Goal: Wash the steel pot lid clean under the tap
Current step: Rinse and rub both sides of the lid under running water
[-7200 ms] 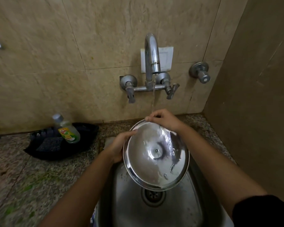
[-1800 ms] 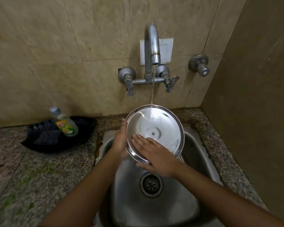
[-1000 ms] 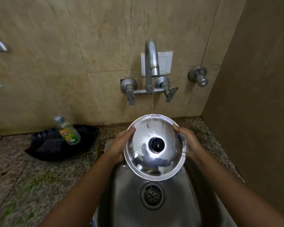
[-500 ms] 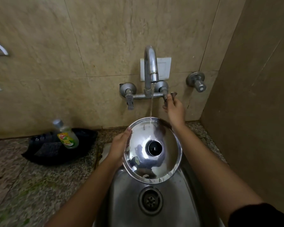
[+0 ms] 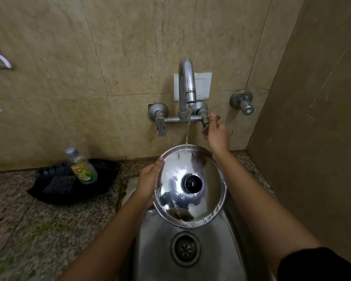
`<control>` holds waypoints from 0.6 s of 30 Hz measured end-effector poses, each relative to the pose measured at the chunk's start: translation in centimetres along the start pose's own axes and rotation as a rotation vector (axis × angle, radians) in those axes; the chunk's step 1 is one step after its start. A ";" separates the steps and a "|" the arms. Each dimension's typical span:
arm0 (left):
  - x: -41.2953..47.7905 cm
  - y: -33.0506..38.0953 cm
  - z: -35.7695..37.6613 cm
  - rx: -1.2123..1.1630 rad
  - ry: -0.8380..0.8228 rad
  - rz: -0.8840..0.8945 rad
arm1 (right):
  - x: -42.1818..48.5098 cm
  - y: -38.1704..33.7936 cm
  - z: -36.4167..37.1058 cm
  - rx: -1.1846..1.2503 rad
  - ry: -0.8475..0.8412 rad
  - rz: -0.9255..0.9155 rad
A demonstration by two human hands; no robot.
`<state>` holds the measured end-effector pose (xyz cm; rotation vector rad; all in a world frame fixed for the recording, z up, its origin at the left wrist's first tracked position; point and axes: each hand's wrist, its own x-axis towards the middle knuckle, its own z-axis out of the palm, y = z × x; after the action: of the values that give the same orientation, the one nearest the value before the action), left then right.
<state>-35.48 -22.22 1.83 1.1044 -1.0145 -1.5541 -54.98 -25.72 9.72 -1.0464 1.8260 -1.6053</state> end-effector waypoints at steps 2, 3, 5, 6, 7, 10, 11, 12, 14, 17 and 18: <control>0.0 0.2 0.0 0.024 -0.003 0.018 | -1.0 1.1 0.1 0.031 -0.059 0.031; -0.1 0.3 -0.1 0.045 0.005 0.028 | -1.8 2.0 0.2 -0.024 -0.115 0.034; -0.2 0.4 -0.3 0.070 0.008 0.047 | -3.2 3.8 0.2 -0.371 -0.245 -0.047; -0.2 0.4 -0.4 0.093 -0.005 0.048 | -3.8 4.4 0.2 -0.555 -0.270 -0.152; -0.3 0.5 -0.4 0.137 -0.020 0.044 | -4.2 4.5 0.3 -0.673 -0.294 -0.288; -0.6 0.8 -0.1 0.203 -0.052 0.055 | -5.1 3.5 1.0 -0.765 -0.543 -0.784; -0.8 0.9 0.0 0.198 -0.058 0.054 | -4.8 3.4 1.1 -0.769 -0.653 -0.876; -0.9 0.9 -0.1 0.192 -0.064 0.057 | -4.4 3.4 1.0 -0.747 -0.726 -0.882; -1.2 1.2 -0.5 0.182 -0.058 0.076 | -3.0 3.6 -0.1 -0.617 -0.730 -0.718; -1.2 1.8 -1.3 0.133 -0.033 0.076 | -1.6 4.3 -1.3 -0.555 -0.562 -0.569; -1.2 2.1 -1.2 0.127 -0.030 0.074 | -1.8 4.4 -1.0 -0.586 -0.539 -0.578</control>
<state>-33.71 -21.66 3.71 1.1201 -1.1745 -1.4680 -55.74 -23.63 5.44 -2.1780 1.7126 -0.8738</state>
